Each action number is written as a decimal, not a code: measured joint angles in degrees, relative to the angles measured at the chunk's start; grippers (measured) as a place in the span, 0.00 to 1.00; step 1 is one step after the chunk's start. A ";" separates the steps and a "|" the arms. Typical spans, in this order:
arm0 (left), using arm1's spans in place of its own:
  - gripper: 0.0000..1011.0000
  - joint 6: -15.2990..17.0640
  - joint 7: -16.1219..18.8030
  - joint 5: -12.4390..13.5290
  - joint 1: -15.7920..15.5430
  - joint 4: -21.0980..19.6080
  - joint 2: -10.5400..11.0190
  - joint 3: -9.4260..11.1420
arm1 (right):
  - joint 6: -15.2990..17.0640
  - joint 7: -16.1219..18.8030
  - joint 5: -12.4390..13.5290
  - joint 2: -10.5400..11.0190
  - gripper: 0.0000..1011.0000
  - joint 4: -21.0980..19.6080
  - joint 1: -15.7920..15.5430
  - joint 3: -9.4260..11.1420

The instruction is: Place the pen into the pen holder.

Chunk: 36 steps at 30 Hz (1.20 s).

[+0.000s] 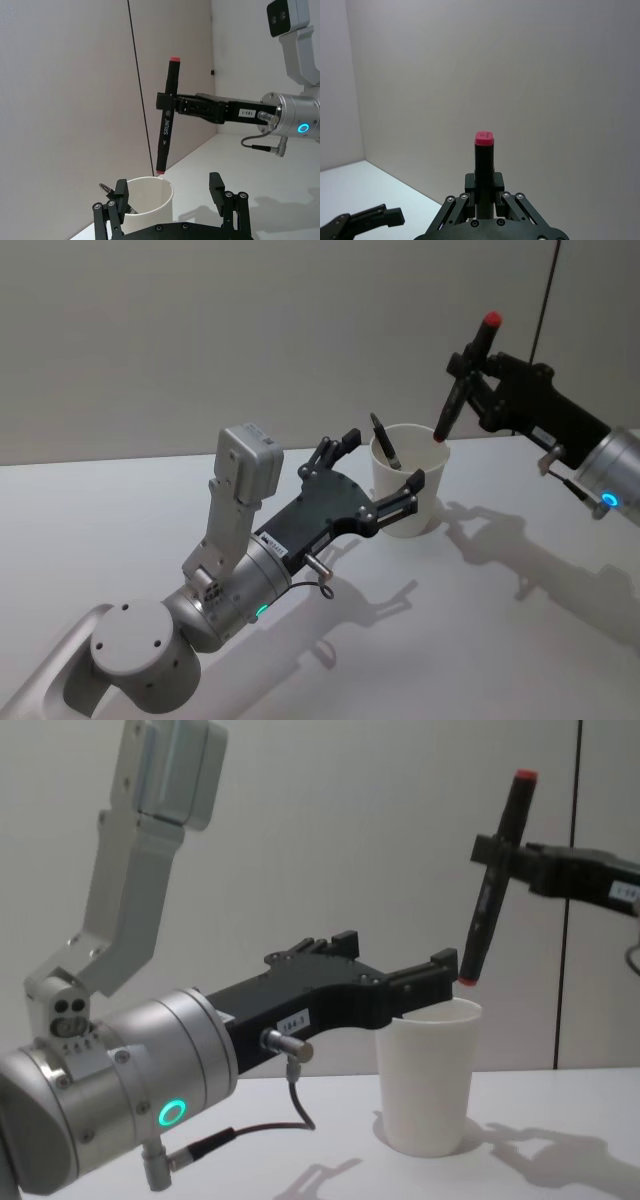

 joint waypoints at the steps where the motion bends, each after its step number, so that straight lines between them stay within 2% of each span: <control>1: 0.99 0.00 0.00 0.00 0.00 0.00 0.00 0.00 | -0.24 -0.13 -0.66 -0.04 0.20 0.06 0.03 -0.09; 10: 0.99 0.00 0.00 0.00 0.00 0.00 0.00 0.00 | -2.83 -2.65 -8.95 -0.80 0.20 1.13 0.17 -1.75; 16: 0.99 0.00 0.00 0.00 0.00 0.00 0.00 0.00 | -3.96 -3.77 -12.28 -1.42 0.20 2.02 0.17 -2.64; 27: 0.99 0.00 0.00 -0.01 0.00 0.00 0.00 0.00 | -6.47 -4.17 -15.13 -3.28 0.20 5.12 1.66 -4.02; 36: 0.99 0.00 0.00 0.00 0.00 0.00 0.00 0.00 | -7.31 -4.13 -16.33 -4.30 0.21 6.87 2.68 -4.65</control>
